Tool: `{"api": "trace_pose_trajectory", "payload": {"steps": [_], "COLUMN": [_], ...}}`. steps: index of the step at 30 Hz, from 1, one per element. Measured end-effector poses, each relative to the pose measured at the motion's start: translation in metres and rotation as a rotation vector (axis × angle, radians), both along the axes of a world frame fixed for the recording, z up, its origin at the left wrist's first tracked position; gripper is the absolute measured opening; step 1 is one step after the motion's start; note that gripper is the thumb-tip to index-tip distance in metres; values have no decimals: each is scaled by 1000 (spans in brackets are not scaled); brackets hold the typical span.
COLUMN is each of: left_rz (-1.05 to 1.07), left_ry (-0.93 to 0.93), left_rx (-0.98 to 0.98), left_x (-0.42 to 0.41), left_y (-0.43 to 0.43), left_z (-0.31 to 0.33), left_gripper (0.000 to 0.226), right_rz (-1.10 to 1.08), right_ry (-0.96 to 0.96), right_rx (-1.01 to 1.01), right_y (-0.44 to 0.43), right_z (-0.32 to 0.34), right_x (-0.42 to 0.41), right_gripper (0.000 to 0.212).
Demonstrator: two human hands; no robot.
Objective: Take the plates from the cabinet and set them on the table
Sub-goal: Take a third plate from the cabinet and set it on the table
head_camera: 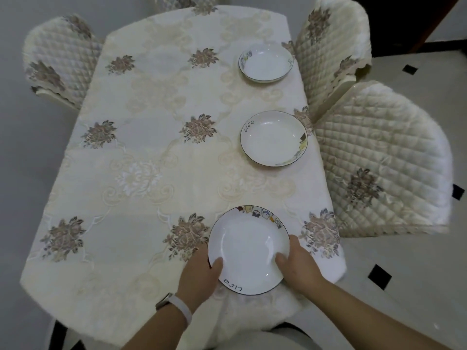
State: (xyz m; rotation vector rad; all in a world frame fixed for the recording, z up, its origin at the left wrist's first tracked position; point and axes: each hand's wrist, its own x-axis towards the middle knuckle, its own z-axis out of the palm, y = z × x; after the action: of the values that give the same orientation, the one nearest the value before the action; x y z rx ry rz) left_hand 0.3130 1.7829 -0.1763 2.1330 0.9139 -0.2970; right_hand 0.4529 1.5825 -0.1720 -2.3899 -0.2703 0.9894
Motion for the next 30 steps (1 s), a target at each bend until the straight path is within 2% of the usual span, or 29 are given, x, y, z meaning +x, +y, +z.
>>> {"api": "trace_pose_trajectory", "payload": {"steps": [6, 9, 12, 15, 17, 23, 27, 30], "left_rz": [-39, -27, -32, 47, 54, -220, -336, -459], "left_ry": [39, 24, 17, -66, -103, -136, -175, -262], "left_rx": [76, 62, 10, -75, -47, 87, 235, 300], "left_x": [-3, -2, 0, -1, -3, -26, -35, -38], "left_y": [3, 3, 6, 10, 13, 23, 28, 28], "left_z": [-8, -6, -1, 6, 14, 22, 33, 41], "left_gripper": [23, 18, 13, 24, 29, 38, 57, 58], "right_rz": [40, 42, 24, -13, -42, -171, -218, -117], "right_ry": [-43, -44, -26, 1, 5, -86, -200, -345], "right_rx": [-45, -16, 13, 43, 69, 86, 129, 92], "right_y": [1, 0, -1, -2, -5, -17, -25, -34], "right_z": [-4, -5, -2, 2, 6, 26, 49, 66], "right_x": [6, 6, 7, 4, 1, -12, -31, -49], "right_gripper": [44, 43, 33, 32, 32, 18, 30, 36]}}
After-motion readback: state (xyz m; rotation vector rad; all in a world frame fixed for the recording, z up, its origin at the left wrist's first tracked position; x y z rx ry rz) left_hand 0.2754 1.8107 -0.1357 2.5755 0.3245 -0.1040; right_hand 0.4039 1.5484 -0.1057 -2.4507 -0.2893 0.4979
